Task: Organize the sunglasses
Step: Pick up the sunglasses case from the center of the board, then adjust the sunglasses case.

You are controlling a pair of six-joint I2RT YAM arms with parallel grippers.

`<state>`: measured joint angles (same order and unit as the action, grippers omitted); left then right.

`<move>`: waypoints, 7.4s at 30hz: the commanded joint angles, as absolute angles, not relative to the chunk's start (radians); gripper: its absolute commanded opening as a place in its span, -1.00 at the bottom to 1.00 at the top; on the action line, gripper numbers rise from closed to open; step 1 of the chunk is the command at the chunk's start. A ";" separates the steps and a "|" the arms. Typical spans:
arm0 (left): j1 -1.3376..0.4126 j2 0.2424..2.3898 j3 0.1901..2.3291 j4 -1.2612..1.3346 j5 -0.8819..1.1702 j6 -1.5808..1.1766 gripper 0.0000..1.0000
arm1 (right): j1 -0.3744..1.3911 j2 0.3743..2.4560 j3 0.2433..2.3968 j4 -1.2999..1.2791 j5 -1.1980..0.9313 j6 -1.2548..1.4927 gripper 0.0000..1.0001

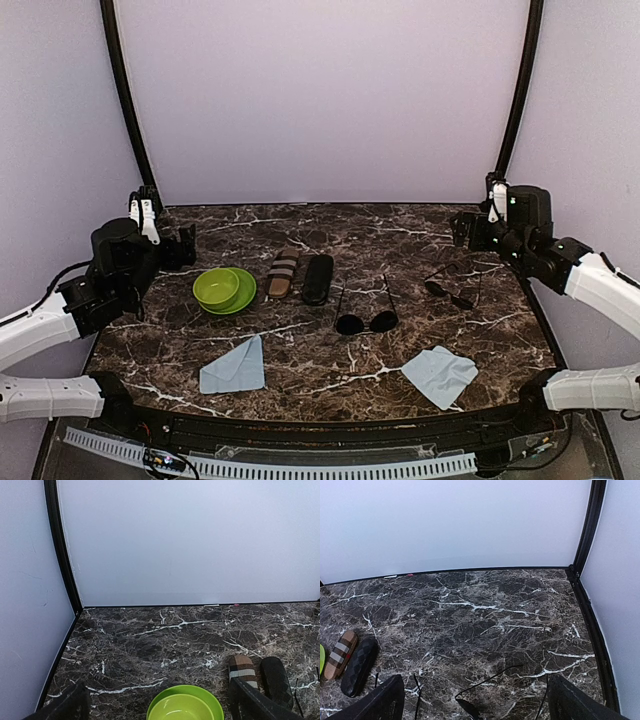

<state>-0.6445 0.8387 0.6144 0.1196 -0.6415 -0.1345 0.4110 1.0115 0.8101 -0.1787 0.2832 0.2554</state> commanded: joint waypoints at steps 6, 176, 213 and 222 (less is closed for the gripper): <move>-0.650 0.810 0.589 0.158 -0.662 -0.124 0.96 | 0.405 1.007 0.805 -0.136 0.273 0.238 1.00; -0.853 1.416 0.584 0.854 0.574 -0.581 -1.00 | 0.807 1.542 0.750 0.757 -0.676 0.619 0.69; -0.856 1.466 0.573 0.952 0.632 -0.632 -1.00 | 0.808 1.586 0.715 0.928 -0.731 0.668 0.61; -0.856 1.484 0.575 0.977 0.642 -0.650 -1.00 | 0.807 1.586 0.703 0.956 -0.751 0.664 0.48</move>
